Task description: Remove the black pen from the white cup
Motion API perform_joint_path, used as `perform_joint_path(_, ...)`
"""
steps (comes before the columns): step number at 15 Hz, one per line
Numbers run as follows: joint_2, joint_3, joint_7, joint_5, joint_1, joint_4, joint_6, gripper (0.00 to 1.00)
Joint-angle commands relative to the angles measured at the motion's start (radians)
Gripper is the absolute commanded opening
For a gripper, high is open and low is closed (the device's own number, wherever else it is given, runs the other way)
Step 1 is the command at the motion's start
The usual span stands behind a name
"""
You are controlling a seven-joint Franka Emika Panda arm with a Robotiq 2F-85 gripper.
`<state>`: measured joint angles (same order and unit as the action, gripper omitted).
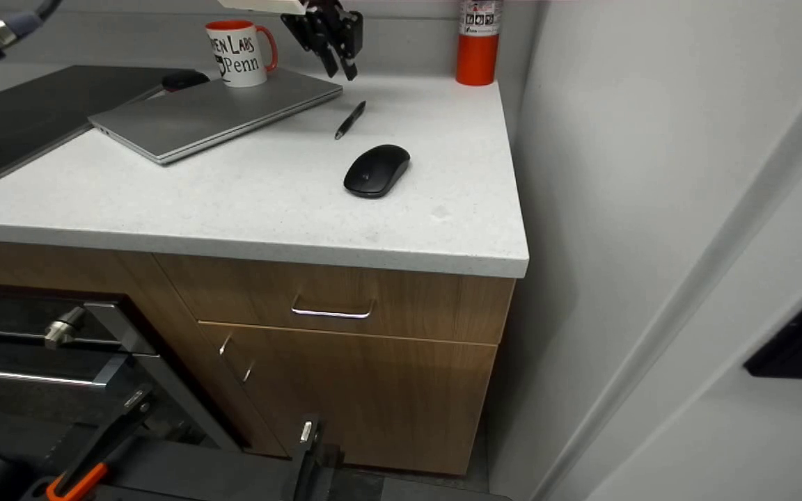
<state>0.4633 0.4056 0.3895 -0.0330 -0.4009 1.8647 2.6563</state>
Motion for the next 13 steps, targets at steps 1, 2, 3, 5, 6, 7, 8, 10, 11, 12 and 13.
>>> perform_joint_path(1, -0.014, -0.104, 0.074, 0.041, 0.101, -0.035, -0.058, 0.67)
perform_joint_path(2, -0.014, -0.123, 0.080, 0.032, 0.120, -0.039, -0.057, 0.77)
perform_joint_path(3, -0.014, -0.140, 0.080, 0.026, 0.139, -0.042, -0.054, 0.85)
perform_joint_path(5, -0.014, -0.166, 0.084, 0.018, 0.171, -0.044, -0.049, 1.00)
perform_joint_path(6, -0.014, -0.176, 0.085, 0.014, 0.184, -0.044, -0.046, 1.00)
perform_joint_path(7, -0.015, -0.189, 0.082, 0.008, 0.199, -0.043, -0.042, 1.00)
perform_joint_path(8, -0.016, -0.209, 0.069, -0.006, 0.216, -0.043, -0.042, 1.00)
perform_joint_path(10, -0.008, -0.208, 0.068, 0.028, 0.218, -0.032, -0.015, 1.00)
perform_joint_path(11, -0.007, -0.211, 0.067, 0.027, 0.222, -0.030, -0.015, 1.00)
perform_joint_path(12, -0.006, -0.212, 0.067, 0.027, 0.222, -0.030, -0.015, 1.00)
perform_joint_path(13, -0.006, -0.213, 0.067, 0.027, 0.222, -0.030, -0.015, 1.00)
